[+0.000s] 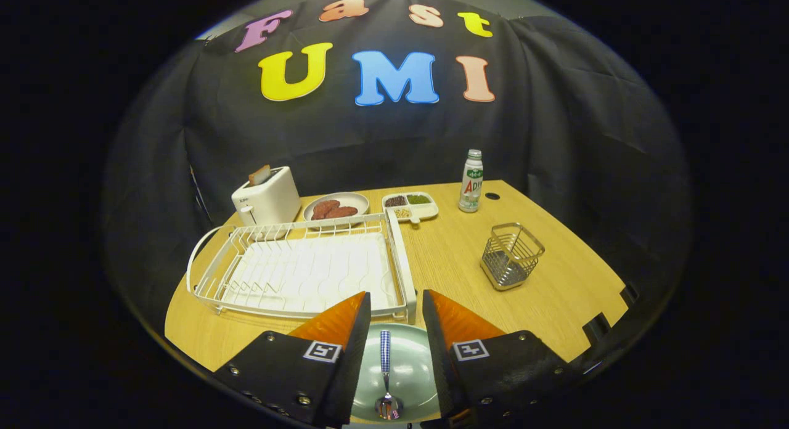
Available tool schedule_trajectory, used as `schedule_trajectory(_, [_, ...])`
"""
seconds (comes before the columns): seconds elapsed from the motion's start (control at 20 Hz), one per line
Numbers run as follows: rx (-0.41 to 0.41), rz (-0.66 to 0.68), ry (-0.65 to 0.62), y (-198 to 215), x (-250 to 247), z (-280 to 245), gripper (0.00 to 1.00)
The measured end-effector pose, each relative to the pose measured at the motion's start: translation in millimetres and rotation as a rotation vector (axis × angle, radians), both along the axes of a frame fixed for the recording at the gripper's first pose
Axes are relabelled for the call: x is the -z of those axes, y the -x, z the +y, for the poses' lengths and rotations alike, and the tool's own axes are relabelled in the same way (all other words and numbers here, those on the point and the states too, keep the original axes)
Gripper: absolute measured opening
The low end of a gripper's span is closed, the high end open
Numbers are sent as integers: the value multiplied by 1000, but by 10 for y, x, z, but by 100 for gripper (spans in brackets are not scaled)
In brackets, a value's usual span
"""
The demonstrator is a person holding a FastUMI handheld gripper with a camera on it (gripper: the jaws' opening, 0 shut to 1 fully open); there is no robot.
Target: Take the plate from the dish rack, then take the spoon from the basket and place it into the plate.
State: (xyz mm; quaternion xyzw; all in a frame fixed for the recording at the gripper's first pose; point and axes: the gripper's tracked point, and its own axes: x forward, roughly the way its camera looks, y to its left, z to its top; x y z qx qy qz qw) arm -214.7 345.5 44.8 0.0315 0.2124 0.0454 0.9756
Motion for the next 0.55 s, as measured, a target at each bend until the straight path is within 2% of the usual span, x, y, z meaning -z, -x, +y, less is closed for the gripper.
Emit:
schedule_trajectory(0.4, [-12,-285,-5,-244,-1322,-74,51])
schedule_trajectory(0.55, [-44,-402,-13,-230,-1799,-47,51])
